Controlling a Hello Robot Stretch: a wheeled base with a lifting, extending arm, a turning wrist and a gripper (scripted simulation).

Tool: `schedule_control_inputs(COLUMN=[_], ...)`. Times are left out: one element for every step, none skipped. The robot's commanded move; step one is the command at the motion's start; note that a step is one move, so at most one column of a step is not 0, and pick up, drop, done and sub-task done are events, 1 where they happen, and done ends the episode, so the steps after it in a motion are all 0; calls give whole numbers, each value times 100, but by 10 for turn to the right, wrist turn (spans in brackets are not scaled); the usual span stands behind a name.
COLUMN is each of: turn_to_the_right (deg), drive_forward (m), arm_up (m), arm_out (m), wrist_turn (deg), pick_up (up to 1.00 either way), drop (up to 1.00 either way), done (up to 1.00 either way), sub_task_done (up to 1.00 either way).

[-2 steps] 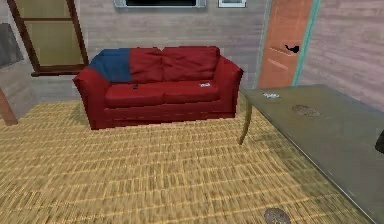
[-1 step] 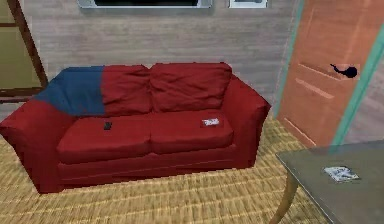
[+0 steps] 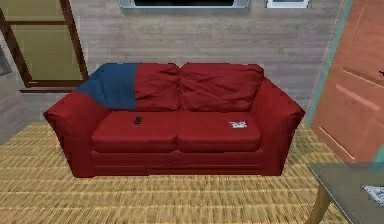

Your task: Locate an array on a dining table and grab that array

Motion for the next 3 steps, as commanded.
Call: schedule_control_inputs(turn_to_the_right=[-30, 0, -270], drive_forward=[0, 5, 0], arm_up=[0, 0, 0], arm_out=[0, 0, 0], wrist_turn=[0, 0, 0], pick_up=[0, 0, 0], drop=[0, 0, 0], done=[0, 0, 0], sub_task_done=[0, 0, 0])
